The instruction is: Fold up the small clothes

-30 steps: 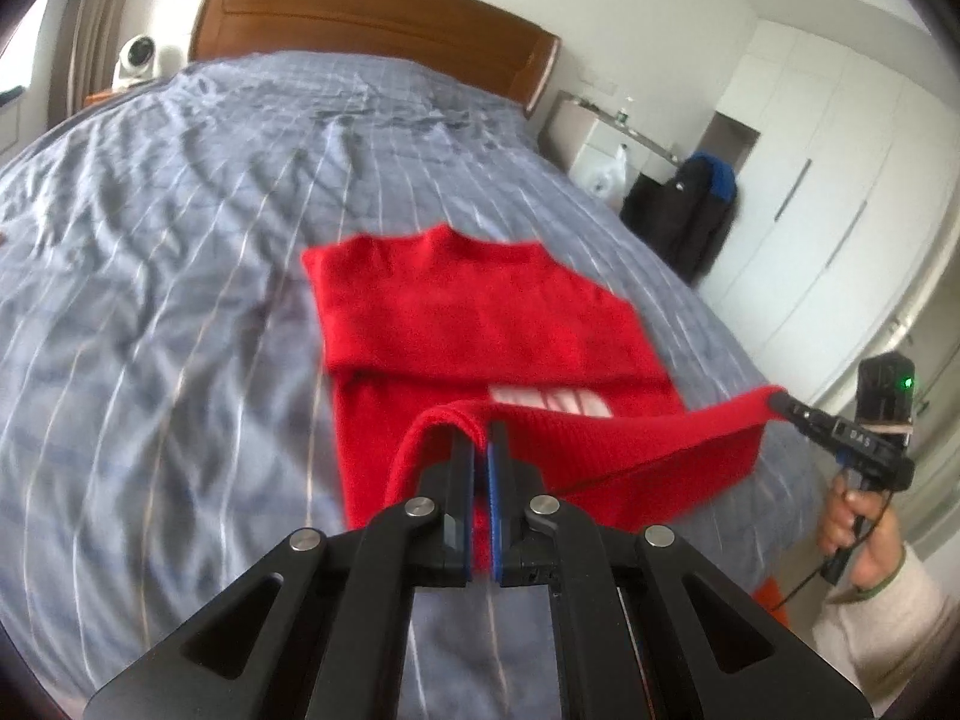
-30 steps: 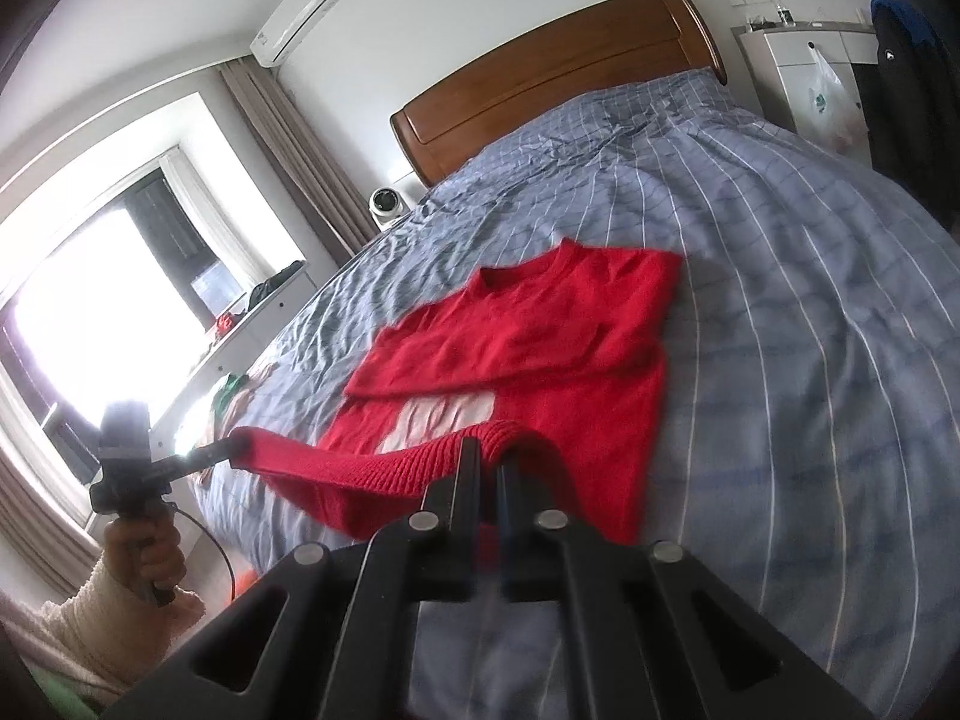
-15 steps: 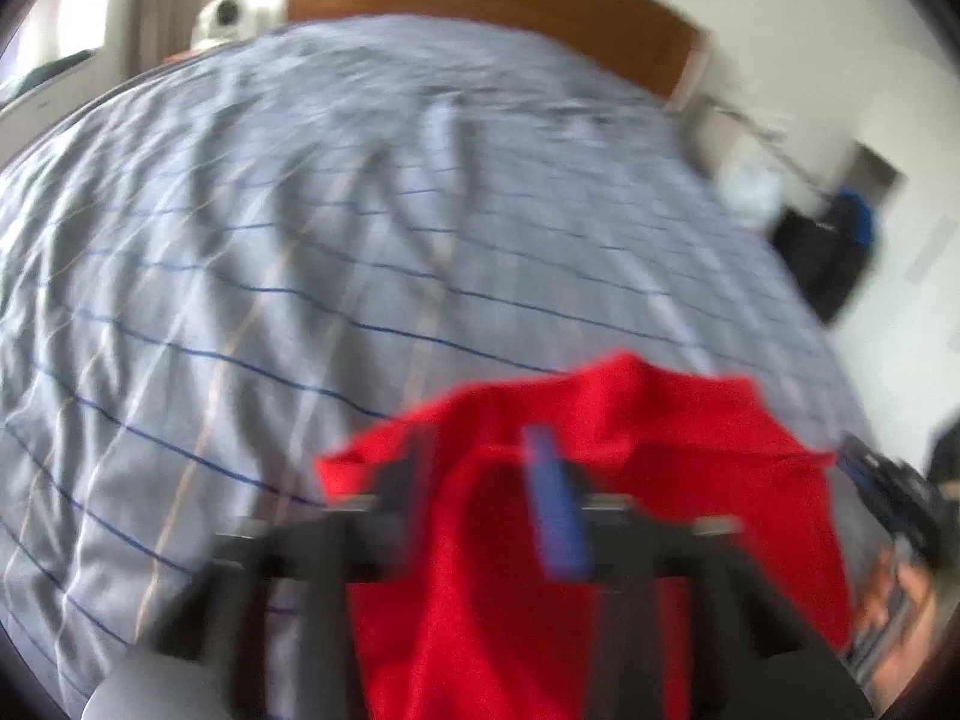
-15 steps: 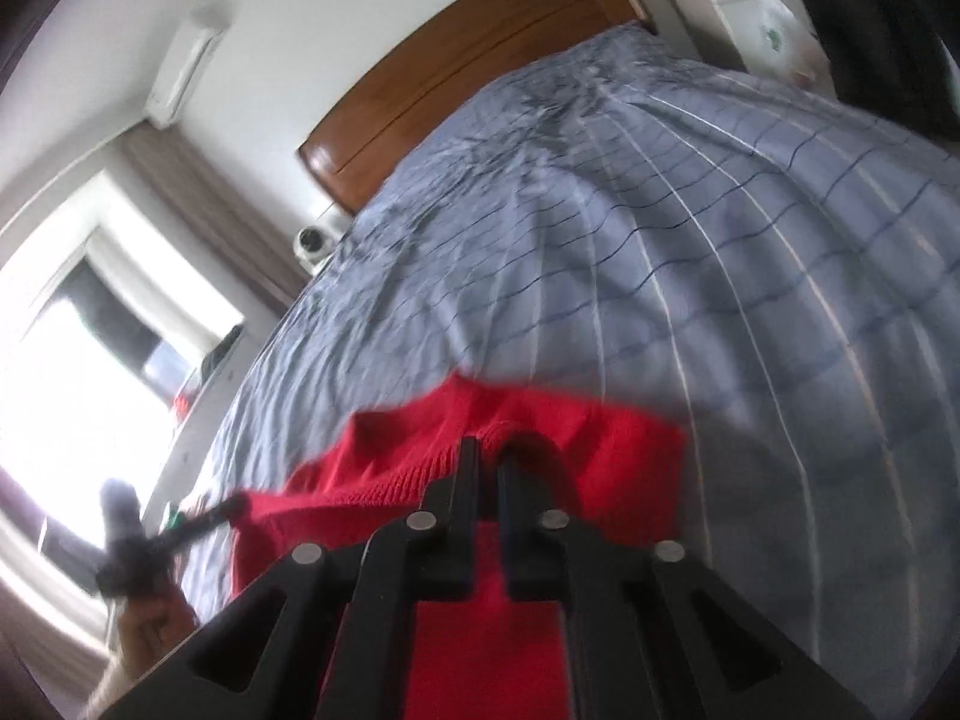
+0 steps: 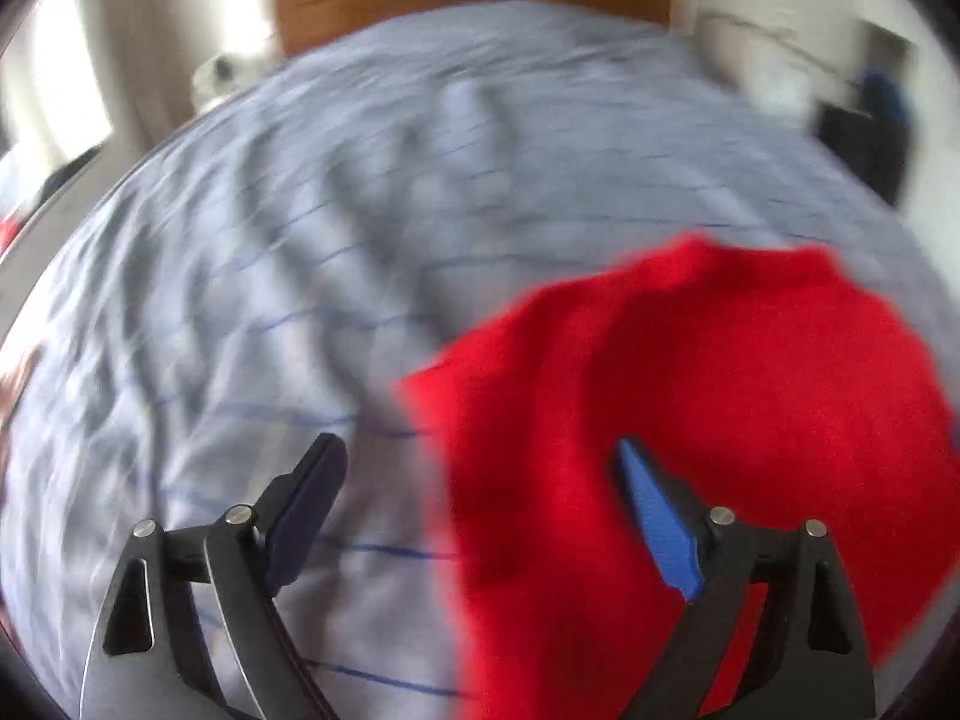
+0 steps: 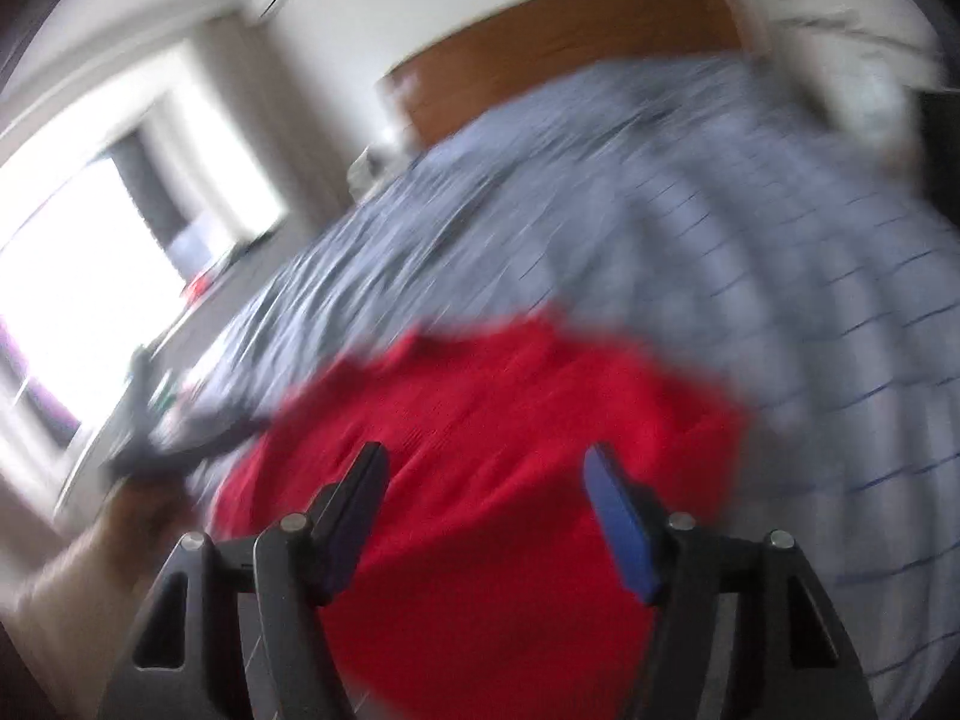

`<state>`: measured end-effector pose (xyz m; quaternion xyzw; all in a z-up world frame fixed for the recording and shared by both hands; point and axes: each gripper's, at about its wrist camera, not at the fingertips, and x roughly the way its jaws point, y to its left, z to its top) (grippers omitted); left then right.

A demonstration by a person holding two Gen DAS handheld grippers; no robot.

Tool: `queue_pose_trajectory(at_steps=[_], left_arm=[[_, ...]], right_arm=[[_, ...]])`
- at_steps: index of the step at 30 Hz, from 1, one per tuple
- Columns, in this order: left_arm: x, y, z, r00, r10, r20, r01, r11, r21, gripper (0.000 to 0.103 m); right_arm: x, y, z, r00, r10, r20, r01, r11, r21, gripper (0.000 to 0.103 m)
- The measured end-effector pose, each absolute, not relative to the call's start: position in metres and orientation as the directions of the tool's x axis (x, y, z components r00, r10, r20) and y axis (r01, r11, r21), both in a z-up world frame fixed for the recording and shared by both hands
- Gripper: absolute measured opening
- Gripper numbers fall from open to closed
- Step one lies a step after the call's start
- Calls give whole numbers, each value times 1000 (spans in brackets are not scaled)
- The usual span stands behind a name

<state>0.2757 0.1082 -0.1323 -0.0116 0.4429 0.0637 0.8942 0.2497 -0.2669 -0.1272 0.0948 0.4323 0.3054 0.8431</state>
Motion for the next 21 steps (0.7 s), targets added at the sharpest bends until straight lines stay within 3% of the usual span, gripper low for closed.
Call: queue_pose_trajectory(at_steps=[3, 6, 9, 12, 17, 21], left_arm=[[257, 148, -128, 602, 112, -791, -223, 974, -32, 89], [216, 163, -111, 652, 97, -752, -203, 978, -50, 90], [170, 162, -103, 696, 42, -717, -142, 987, -80, 96], [135, 150, -109, 719, 21, -695, -103, 992, -77, 97], [120, 133, -133, 724, 41, -689, -93, 995, -38, 97], [122, 129, -154, 708, 50, -704, -91, 996, -21, 98]], right_arm=[[224, -272, -158, 476, 396, -785, -369, 901, 230, 67], [188, -298, -149, 577, 363, -731, -333, 922, 195, 67], [154, -321, -136, 651, 376, -659, -309, 925, 222, 70], [136, -344, -135, 725, 341, -598, -235, 939, 250, 81], [140, -379, -173, 722, 330, -608, -79, 913, 401, 81], [136, -390, -183, 720, 375, -583, -75, 878, 472, 81]])
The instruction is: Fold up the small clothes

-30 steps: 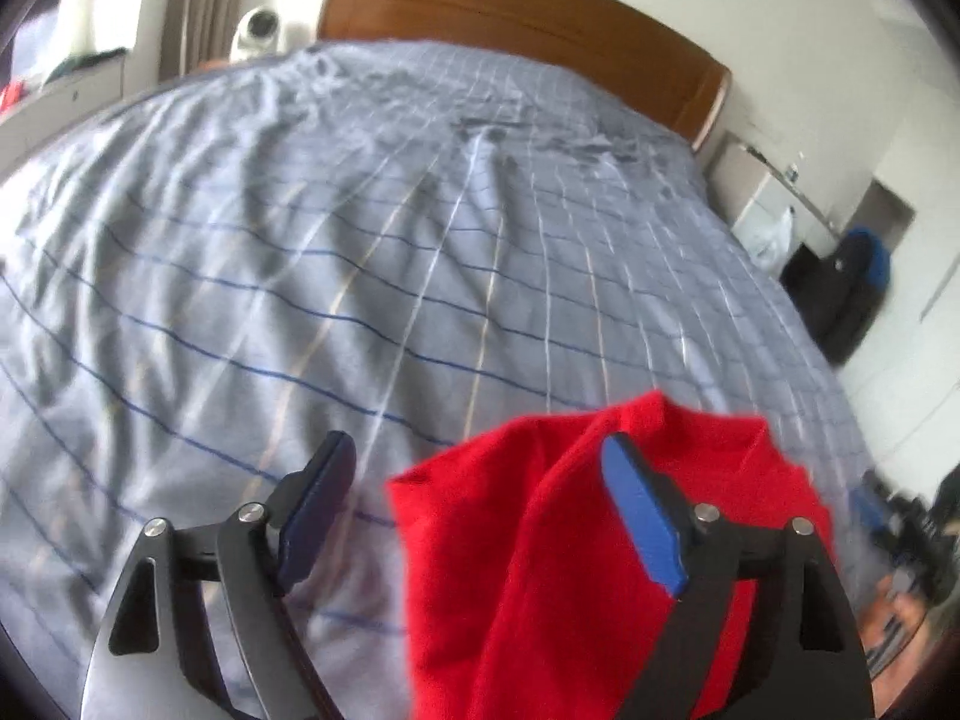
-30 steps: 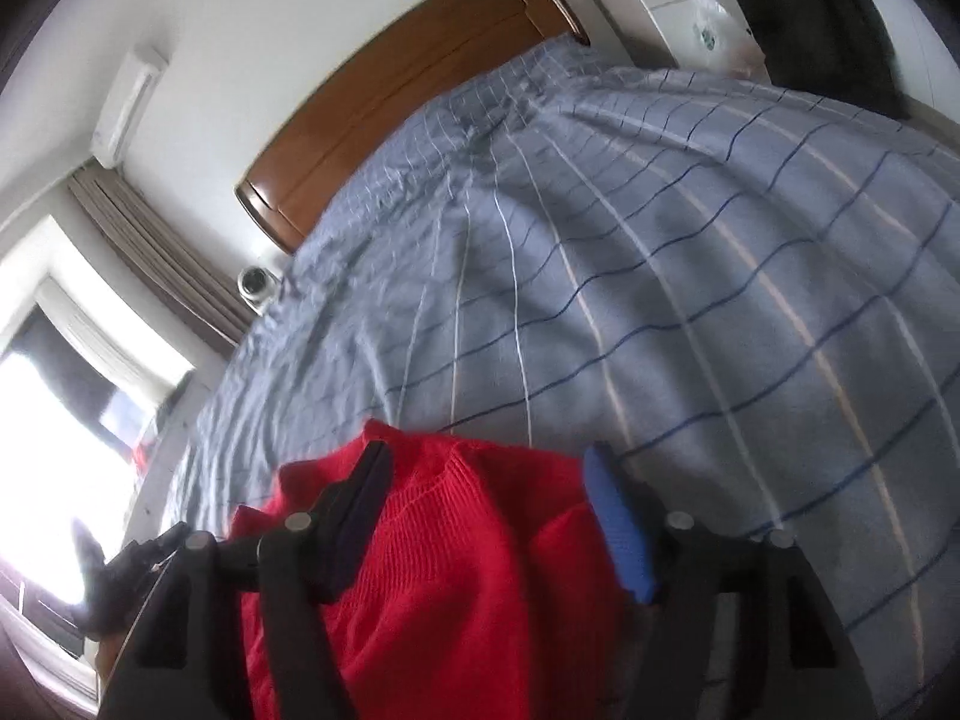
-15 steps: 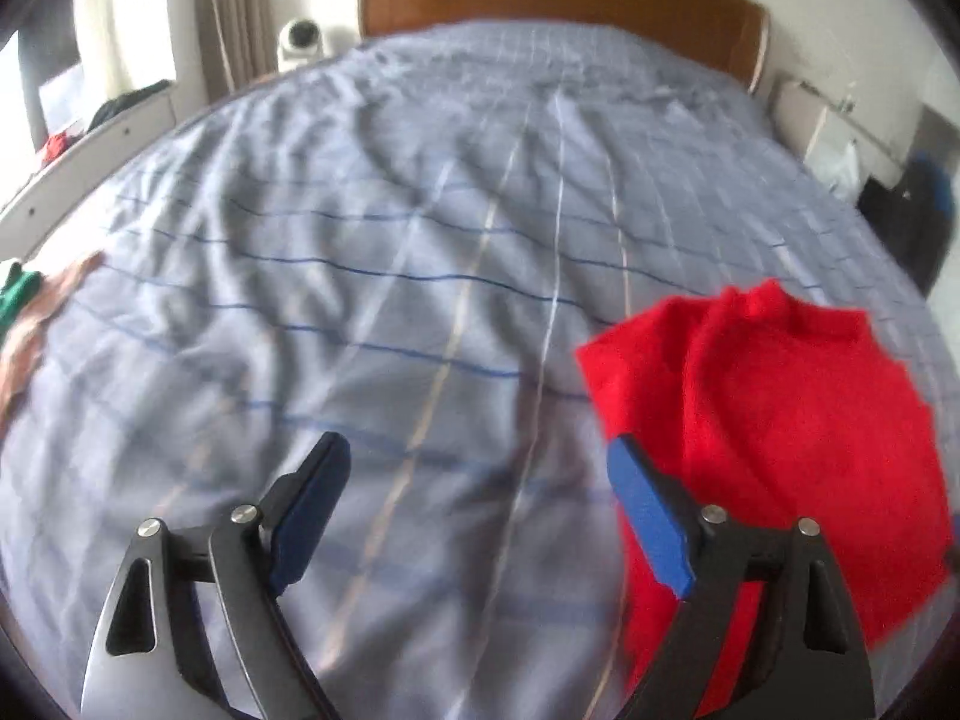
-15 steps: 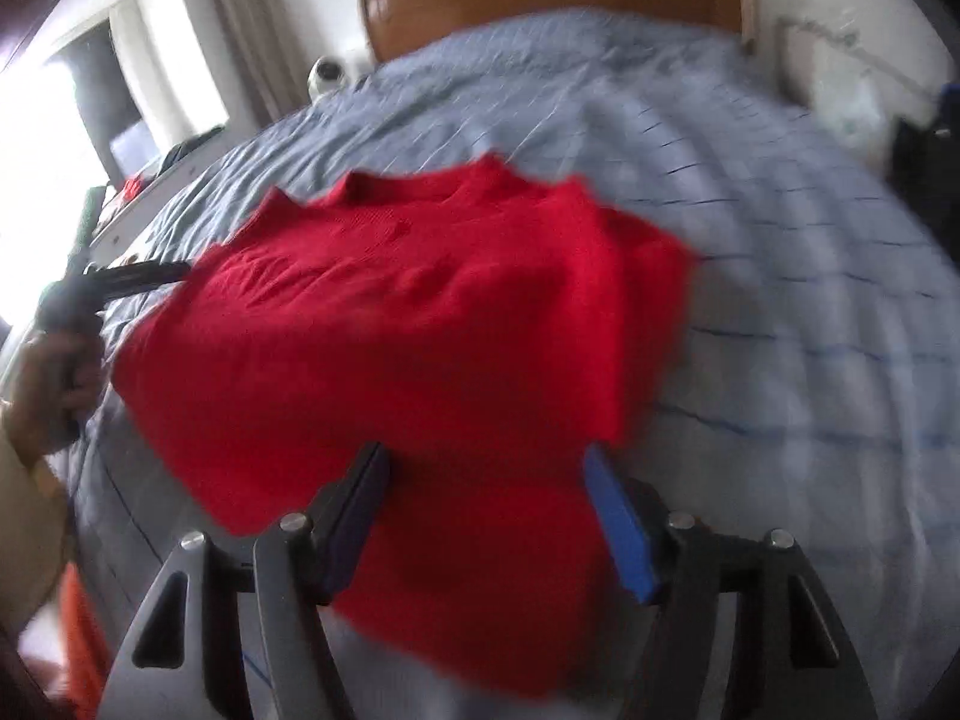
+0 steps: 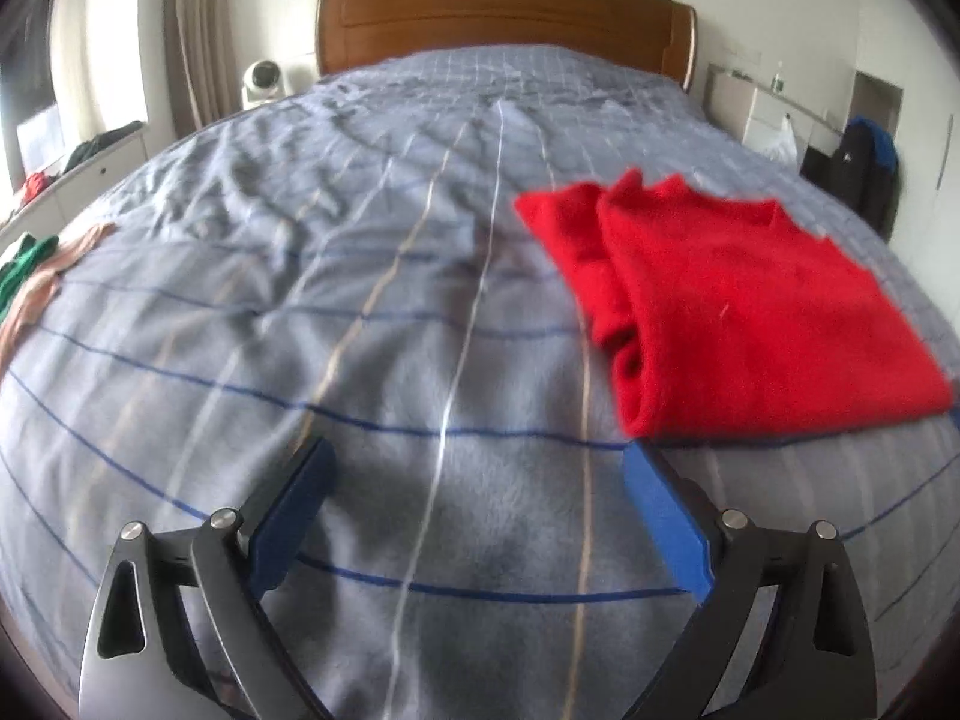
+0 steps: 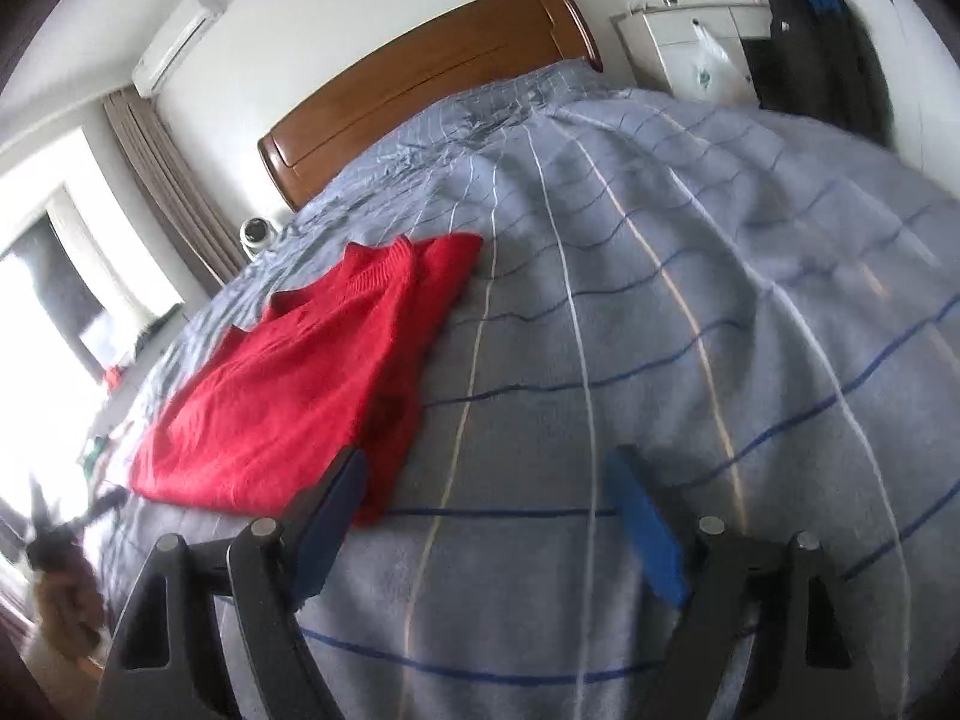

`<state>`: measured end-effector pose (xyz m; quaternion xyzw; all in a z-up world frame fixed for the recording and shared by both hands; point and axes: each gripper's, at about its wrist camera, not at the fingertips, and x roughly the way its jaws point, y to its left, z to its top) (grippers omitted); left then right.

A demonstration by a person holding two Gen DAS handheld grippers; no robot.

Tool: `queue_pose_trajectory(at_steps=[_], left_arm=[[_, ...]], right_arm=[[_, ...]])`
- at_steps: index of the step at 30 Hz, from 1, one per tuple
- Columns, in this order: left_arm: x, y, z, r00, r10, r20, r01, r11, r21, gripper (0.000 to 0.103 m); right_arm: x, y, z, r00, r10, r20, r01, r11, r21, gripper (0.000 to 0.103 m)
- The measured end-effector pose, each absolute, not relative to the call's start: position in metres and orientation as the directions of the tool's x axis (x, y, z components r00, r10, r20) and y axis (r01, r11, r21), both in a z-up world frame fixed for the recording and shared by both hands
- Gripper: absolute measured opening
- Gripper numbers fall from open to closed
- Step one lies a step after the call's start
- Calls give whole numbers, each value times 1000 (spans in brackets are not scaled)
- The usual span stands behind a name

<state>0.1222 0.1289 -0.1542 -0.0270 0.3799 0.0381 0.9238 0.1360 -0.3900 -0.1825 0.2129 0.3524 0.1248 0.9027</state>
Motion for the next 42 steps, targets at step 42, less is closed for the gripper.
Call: queue_pose_trajectory(at_steps=[42], left_arm=[[134, 171, -160, 695, -9, -719, -75, 994, -84, 102]], right_arm=[[138, -391, -193, 737, 410, -538, -77, 841, 536, 82]])
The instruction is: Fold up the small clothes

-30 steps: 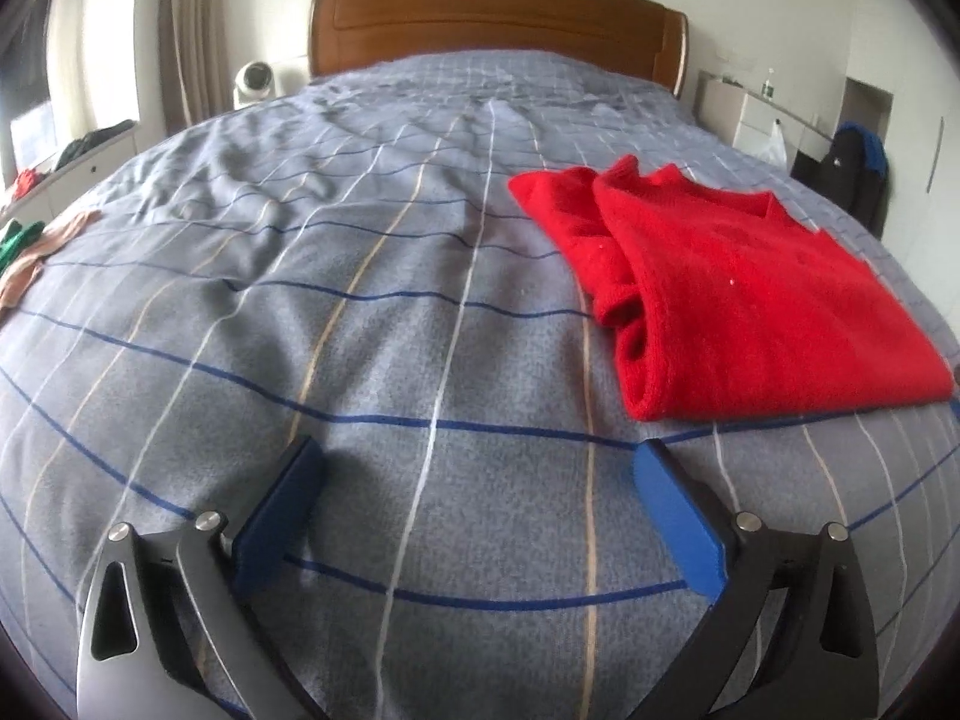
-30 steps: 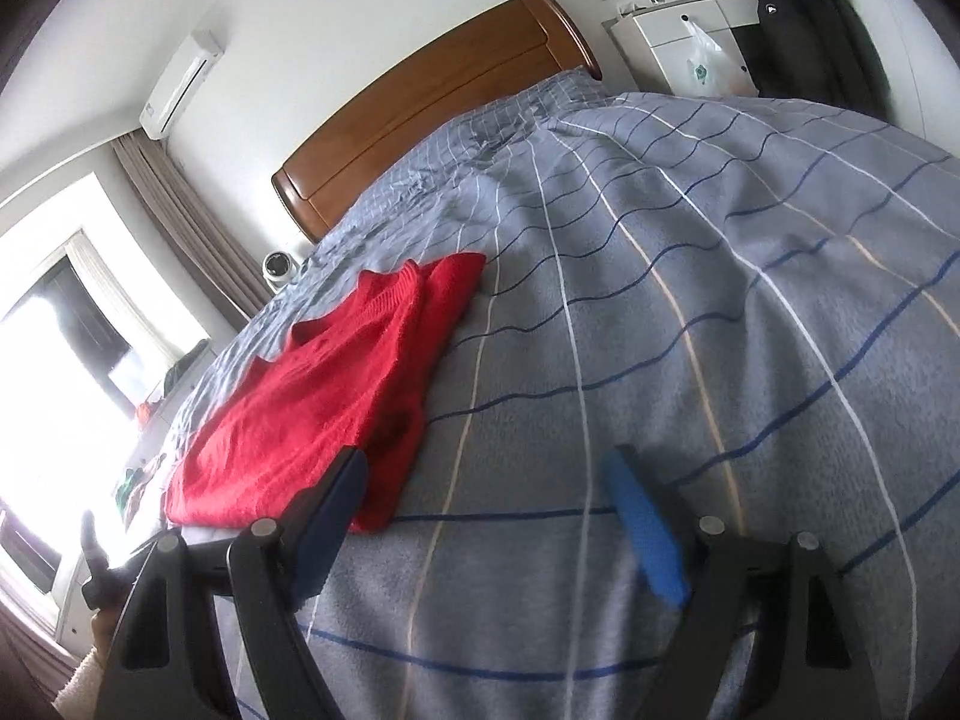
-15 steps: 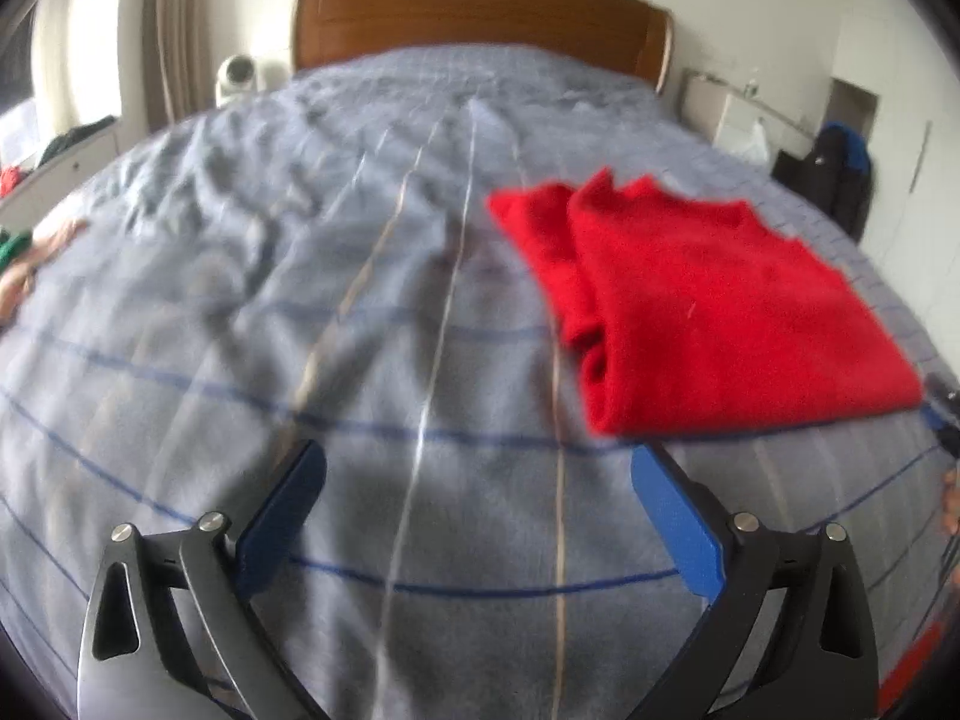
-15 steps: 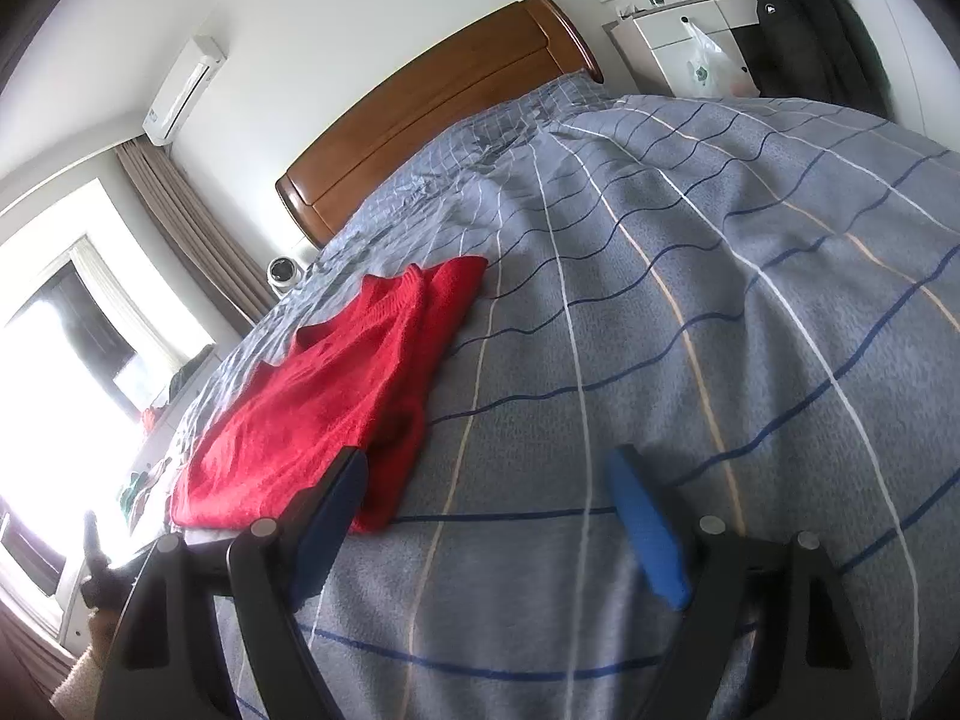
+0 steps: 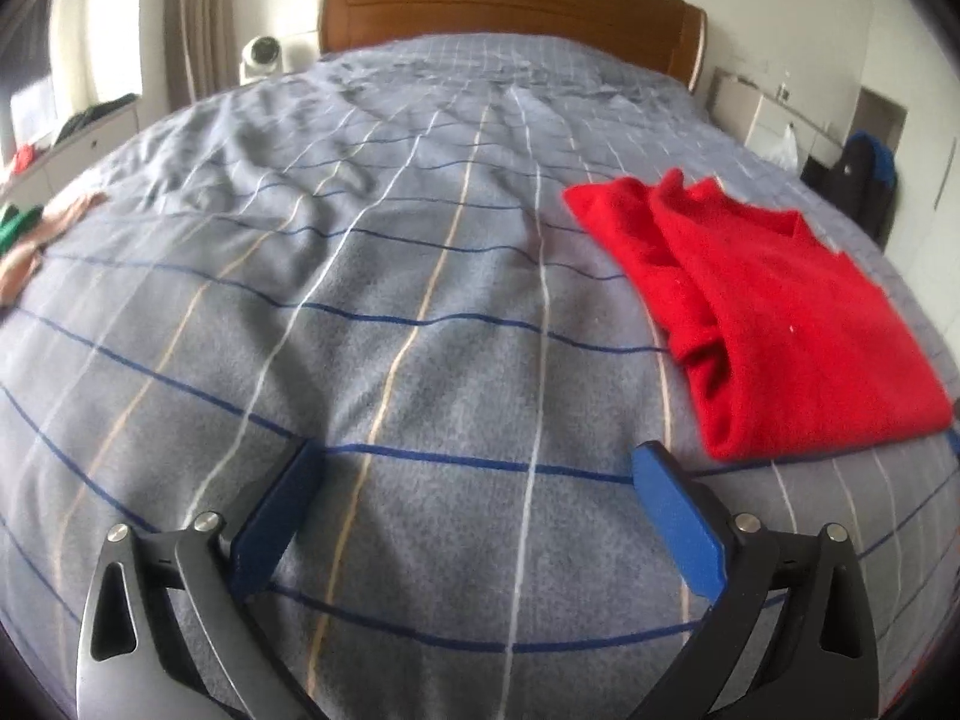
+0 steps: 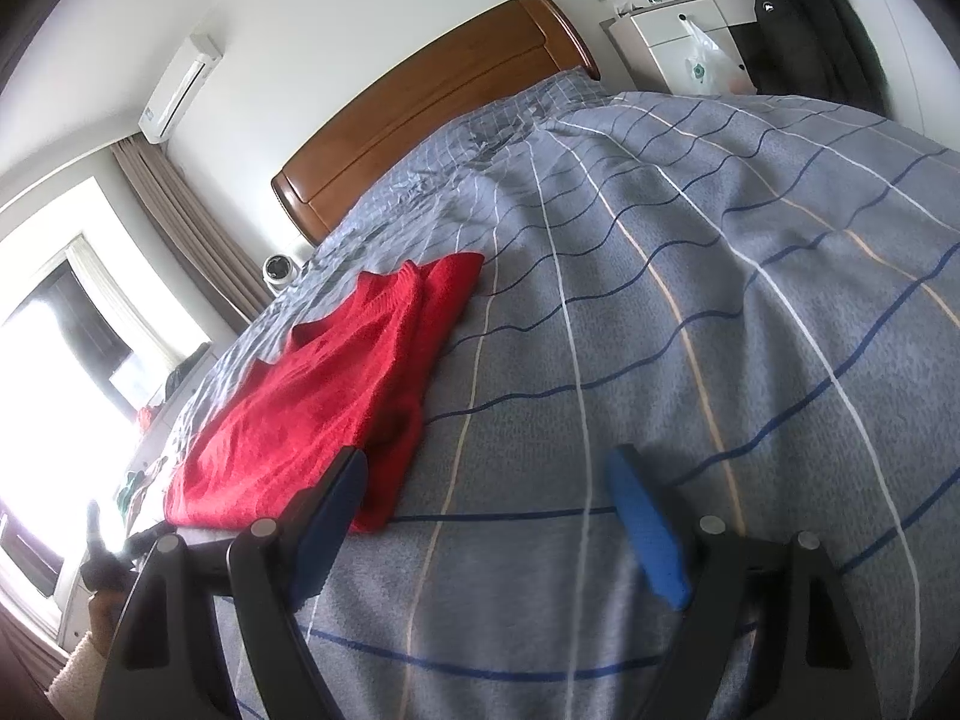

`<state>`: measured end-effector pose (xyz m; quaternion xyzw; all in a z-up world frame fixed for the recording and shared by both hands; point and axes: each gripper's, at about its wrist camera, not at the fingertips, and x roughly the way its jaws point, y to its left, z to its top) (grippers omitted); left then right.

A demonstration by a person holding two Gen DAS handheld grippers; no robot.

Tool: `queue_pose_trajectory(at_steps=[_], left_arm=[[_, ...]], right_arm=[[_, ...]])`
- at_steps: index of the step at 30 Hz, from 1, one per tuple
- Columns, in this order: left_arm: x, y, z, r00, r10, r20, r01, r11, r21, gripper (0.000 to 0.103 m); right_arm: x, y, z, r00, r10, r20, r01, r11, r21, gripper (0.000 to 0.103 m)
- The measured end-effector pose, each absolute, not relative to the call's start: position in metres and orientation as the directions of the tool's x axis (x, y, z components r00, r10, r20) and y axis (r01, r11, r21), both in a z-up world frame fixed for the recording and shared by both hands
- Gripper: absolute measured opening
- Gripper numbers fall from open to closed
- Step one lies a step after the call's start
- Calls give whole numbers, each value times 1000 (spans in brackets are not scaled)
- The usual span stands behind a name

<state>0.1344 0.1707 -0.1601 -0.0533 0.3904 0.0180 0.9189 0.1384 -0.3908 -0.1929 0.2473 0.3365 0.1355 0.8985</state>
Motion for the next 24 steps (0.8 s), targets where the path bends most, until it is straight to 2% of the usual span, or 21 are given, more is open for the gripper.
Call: queue_pose_trajectory(at_steps=[3, 7, 11, 14, 17, 19, 20, 21, 22, 24], left_arm=[[136, 174, -164, 695, -32, -718, -67, 992, -109, 102], [134, 171, -168, 717, -23, -697, -67, 992, -102, 102], [133, 166, -170, 721, 5, -693, -70, 995, -67, 102], [133, 166, -170, 724, -1, -690, -69, 995, -73, 102], [132, 164, -170, 728, 5, -686, -70, 995, -67, 102], [130, 163, -170, 729, 13, -684, -72, 996, -58, 102], [129, 163, -170, 729, 16, -684, -72, 996, -53, 102], [129, 162, -170, 728, 19, -685, -72, 996, -49, 102], [128, 162, -170, 726, 18, -688, -72, 996, -49, 102], [127, 164, -168, 713, 9, -701, -68, 996, -57, 102]], right_arm=[[143, -386, -191, 715, 397, -575, -62, 855, 514, 82], [169, -374, -172, 611, 363, -704, -2, 889, 457, 82], [206, -367, -134, 594, 486, -641, -43, 815, 578, 82], [241, -349, -134, 505, 567, -651, -51, 772, 633, 82], [264, -327, -154, 415, 479, -773, -8, 852, 524, 82], [272, -319, -172, 380, 452, -807, 16, 869, 494, 80], [274, -314, -180, 361, 467, -808, 18, 862, 506, 64], [274, -311, -181, 360, 474, -804, 3, 861, 509, 42], [273, -307, -178, 376, 466, -801, -6, 866, 501, 10], [267, -297, -156, 431, 448, -783, -29, 874, 484, 9]])
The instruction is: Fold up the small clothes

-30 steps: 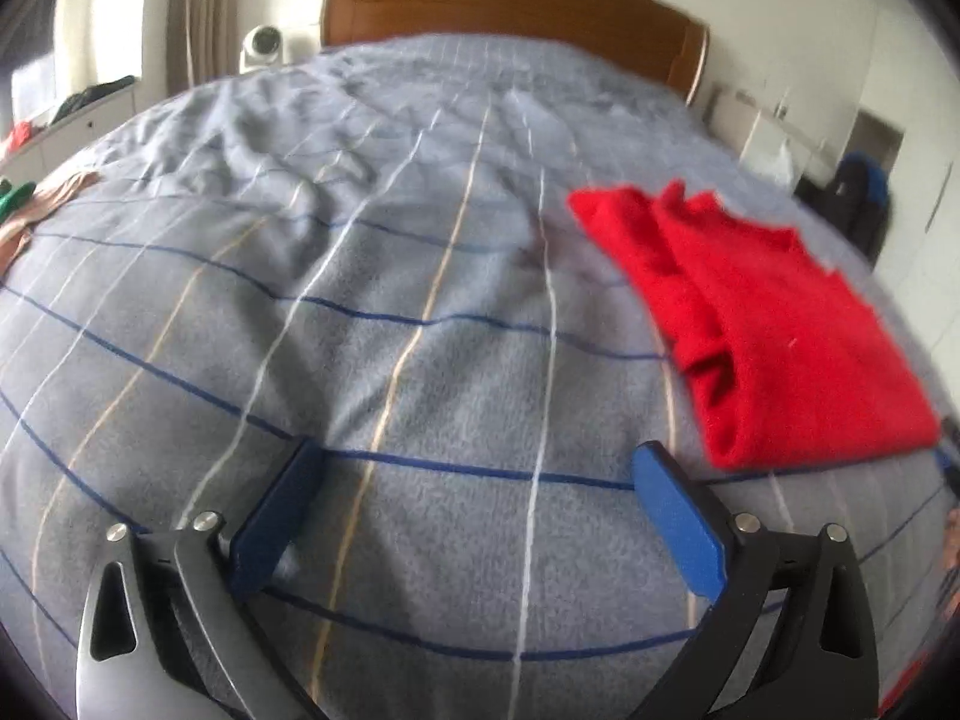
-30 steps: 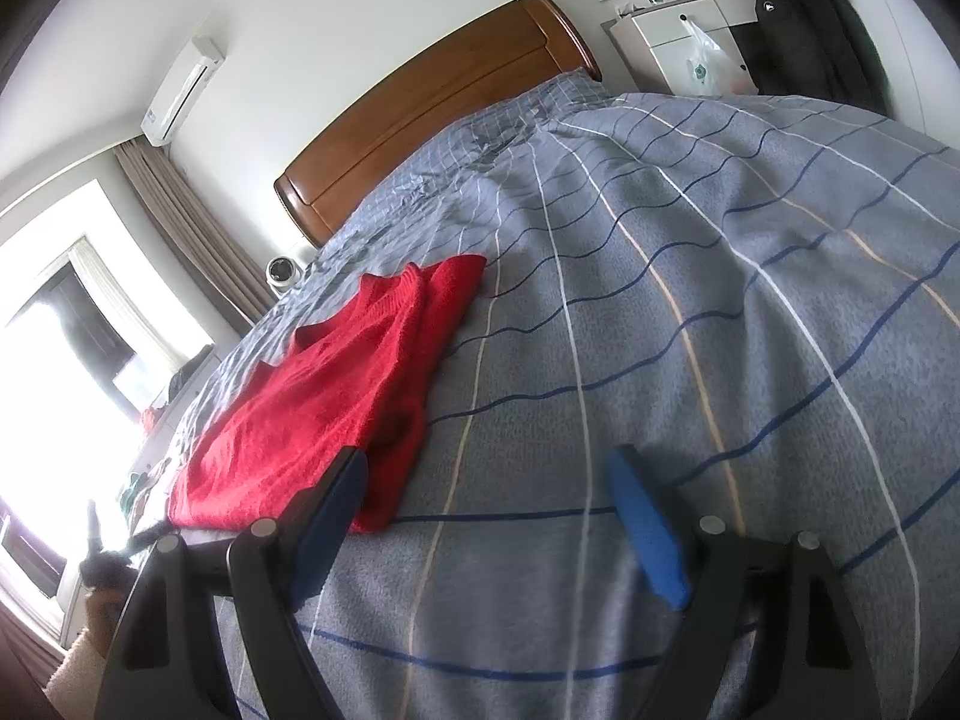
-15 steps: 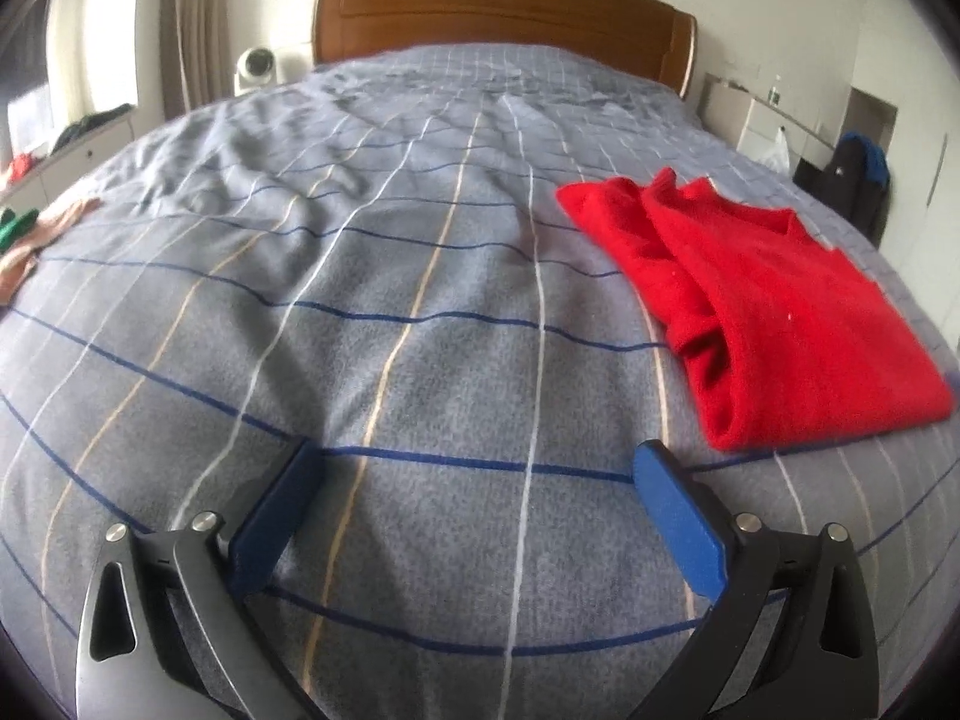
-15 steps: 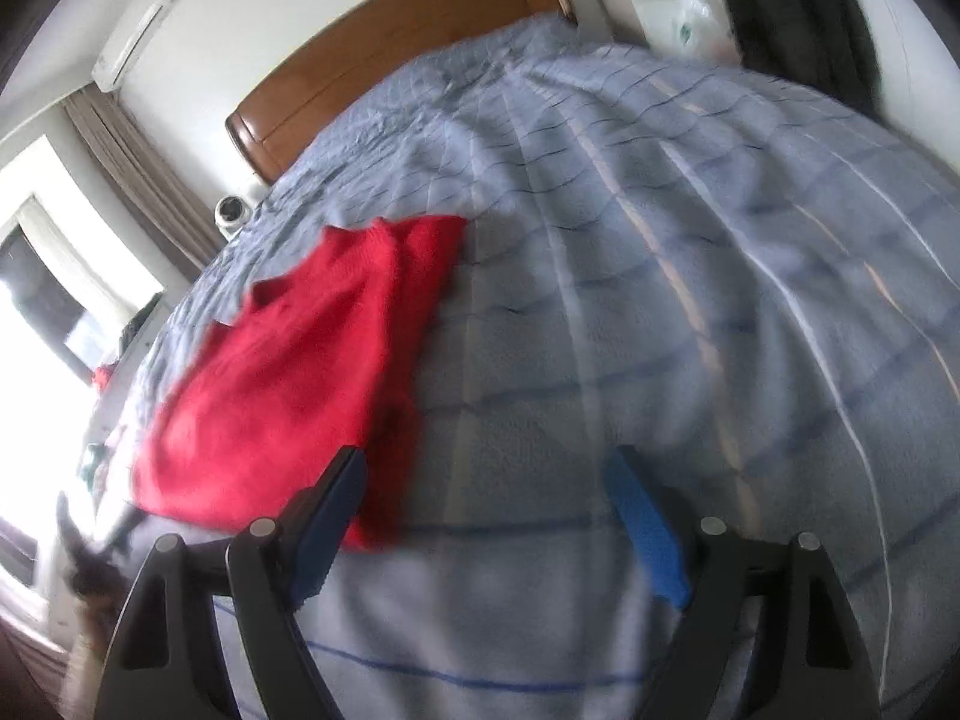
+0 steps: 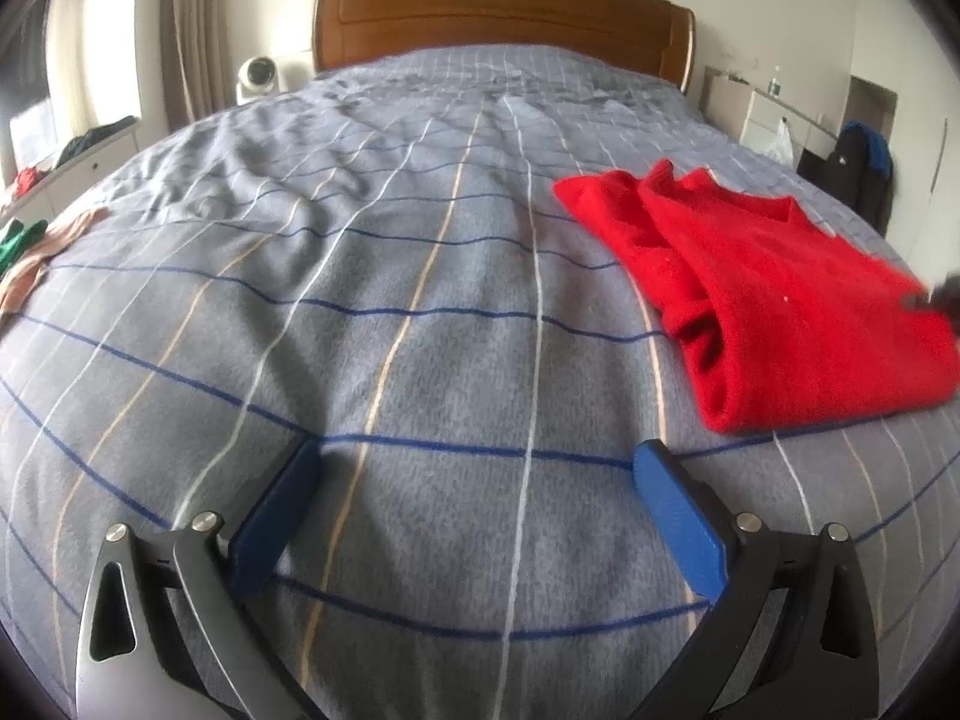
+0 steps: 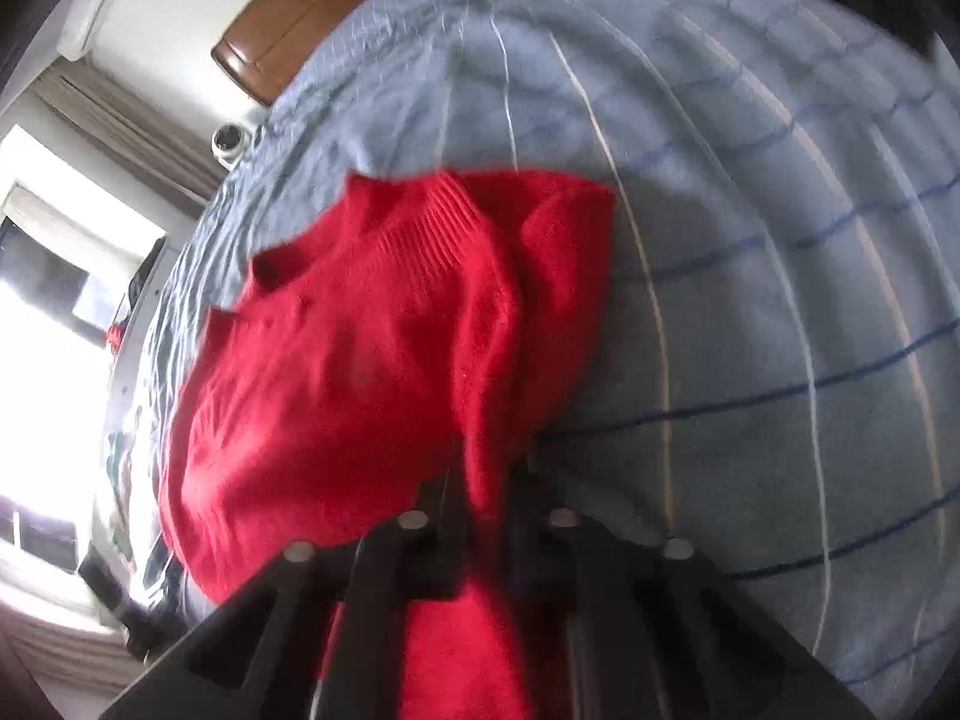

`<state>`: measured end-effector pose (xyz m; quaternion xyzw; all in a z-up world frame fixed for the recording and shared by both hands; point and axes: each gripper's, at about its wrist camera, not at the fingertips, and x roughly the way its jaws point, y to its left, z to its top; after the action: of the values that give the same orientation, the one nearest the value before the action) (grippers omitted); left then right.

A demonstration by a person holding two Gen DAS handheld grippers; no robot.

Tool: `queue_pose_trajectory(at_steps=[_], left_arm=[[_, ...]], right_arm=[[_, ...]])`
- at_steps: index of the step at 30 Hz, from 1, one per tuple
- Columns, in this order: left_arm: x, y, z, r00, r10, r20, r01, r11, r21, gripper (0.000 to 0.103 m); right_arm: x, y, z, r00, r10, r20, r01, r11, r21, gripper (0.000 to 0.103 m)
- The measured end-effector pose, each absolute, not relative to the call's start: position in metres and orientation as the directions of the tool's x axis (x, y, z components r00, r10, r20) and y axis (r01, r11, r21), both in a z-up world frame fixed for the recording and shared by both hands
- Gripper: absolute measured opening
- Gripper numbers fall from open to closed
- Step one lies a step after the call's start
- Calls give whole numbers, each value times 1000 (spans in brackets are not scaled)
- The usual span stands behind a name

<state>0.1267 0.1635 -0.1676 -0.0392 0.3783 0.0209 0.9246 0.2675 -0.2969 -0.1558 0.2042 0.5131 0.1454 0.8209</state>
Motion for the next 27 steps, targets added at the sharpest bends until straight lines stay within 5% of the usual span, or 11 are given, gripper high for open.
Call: queue_pose_trajectory(at_steps=[8, 16, 20, 22, 25, 27], left_arm=[[120, 160, -171, 719, 36, -694, -81, 996, -32, 103], [116, 161, -172, 739, 26, -673, -79, 996, -47, 103], [114, 162, -173, 750, 22, -662, -76, 996, -54, 103], [112, 163, -173, 755, 18, -655, -74, 996, -59, 103], [112, 163, -173, 756, 18, -655, -74, 996, -59, 103], [111, 163, -173, 757, 17, -653, -74, 995, -60, 103]], right_arm=[[279, -177, -62, 441, 550, -709, -247, 834, 493, 9], [282, -25, -98, 283, 592, -755, -403, 787, 467, 11], [278, 2, -130, 109, 658, -745, -400, 715, 573, 38], [274, -10, -117, 111, 729, -675, -388, 657, 646, 41], [271, -42, -81, 168, 820, -547, -392, 565, 726, 63], [265, -64, -59, 258, 788, -560, -425, 613, 666, 66]])
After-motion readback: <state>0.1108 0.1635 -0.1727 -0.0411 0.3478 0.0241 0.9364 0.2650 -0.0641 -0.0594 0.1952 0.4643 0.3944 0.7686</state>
